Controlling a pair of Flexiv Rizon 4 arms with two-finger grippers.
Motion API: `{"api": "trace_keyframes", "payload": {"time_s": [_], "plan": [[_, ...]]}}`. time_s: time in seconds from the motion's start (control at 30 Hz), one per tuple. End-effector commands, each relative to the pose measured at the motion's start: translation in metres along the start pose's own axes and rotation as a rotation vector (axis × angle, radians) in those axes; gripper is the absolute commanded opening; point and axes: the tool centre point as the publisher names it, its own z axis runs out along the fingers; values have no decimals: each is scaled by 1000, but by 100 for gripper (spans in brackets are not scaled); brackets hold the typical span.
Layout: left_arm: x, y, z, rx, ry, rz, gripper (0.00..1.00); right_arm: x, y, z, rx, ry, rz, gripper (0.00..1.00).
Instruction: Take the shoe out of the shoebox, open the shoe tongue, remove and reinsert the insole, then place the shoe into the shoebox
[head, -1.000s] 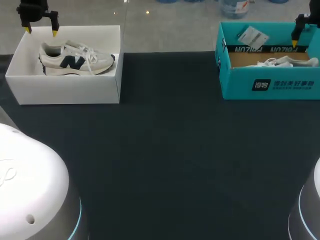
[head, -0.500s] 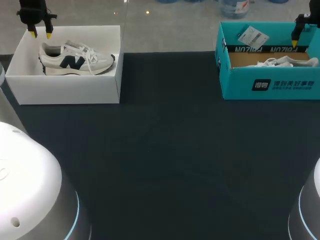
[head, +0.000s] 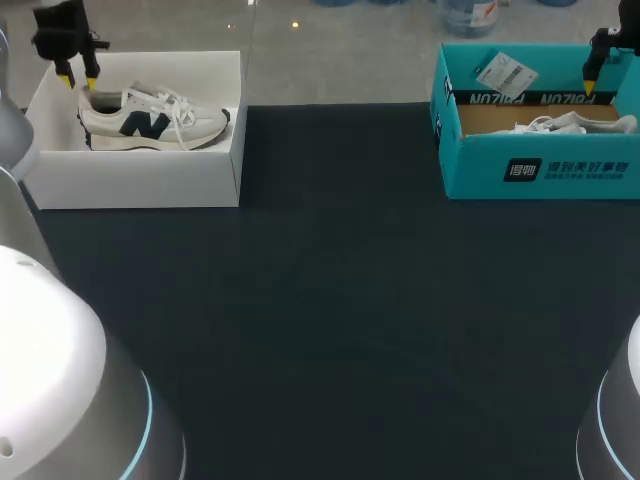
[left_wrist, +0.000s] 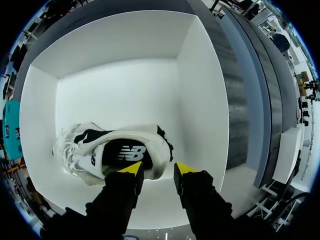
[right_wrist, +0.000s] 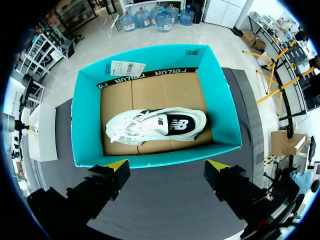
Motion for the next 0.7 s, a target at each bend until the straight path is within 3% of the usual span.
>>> {"api": "trace_keyframes", "payload": {"time_s": [0.03, 0.7], "plan": [[3, 13, 12, 46, -10, 5, 40, 0, -1, 0, -2, 1, 1, 100], [12, 20, 57, 124, -8, 16, 47, 0, -1, 0, -2, 1, 1, 100]]}}
